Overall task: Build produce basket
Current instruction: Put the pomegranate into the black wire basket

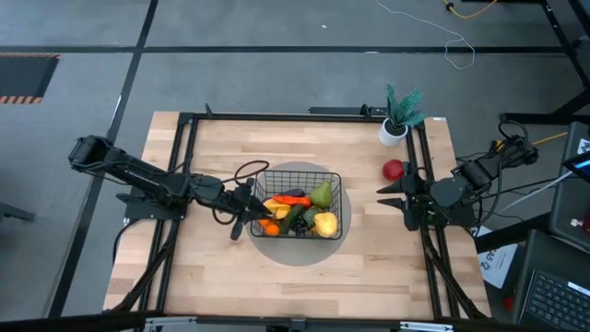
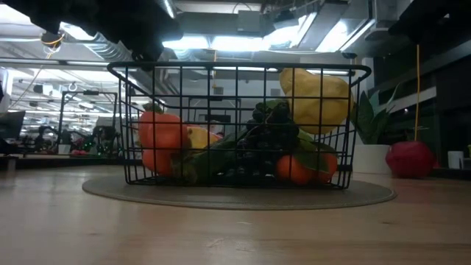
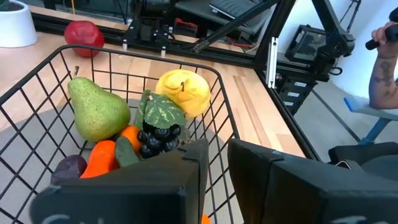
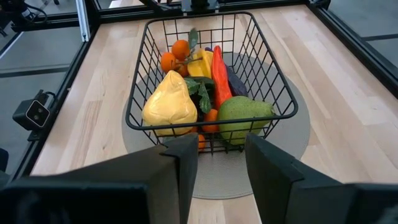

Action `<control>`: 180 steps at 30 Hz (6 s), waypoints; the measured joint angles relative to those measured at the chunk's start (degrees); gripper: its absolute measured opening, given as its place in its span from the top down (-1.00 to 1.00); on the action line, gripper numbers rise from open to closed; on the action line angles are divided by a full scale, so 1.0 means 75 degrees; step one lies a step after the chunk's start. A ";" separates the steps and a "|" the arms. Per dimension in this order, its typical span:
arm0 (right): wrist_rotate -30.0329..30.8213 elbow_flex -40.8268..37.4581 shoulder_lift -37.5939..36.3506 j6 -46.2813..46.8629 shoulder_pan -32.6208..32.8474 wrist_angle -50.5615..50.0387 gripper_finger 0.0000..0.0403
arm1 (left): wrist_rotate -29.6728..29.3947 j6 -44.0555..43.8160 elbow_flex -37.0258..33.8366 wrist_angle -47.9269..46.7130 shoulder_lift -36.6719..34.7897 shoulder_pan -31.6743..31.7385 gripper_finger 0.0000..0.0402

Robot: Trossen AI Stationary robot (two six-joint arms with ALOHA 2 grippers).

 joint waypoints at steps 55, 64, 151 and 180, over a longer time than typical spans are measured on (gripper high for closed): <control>0.0688 0.0000 0.0102 0.0164 0.0003 0.1139 0.38 | 0.0000 0.0058 0.0003 -0.0029 0.0000 0.0001 0.75; 0.0706 0.0000 0.0135 0.0787 0.0002 0.1129 0.38 | -0.0002 0.0058 0.0003 -0.0029 0.0000 0.0000 0.77; -0.1358 0.1032 0.5741 0.4767 -0.2730 -0.1897 0.38 | -0.0002 0.0061 0.0006 -0.0029 -0.0003 0.0001 0.76; -0.3346 0.0331 0.5724 1.0398 0.0585 -0.1988 0.38 | 0.0001 0.0058 0.0006 -0.0029 -0.0003 0.0001 0.77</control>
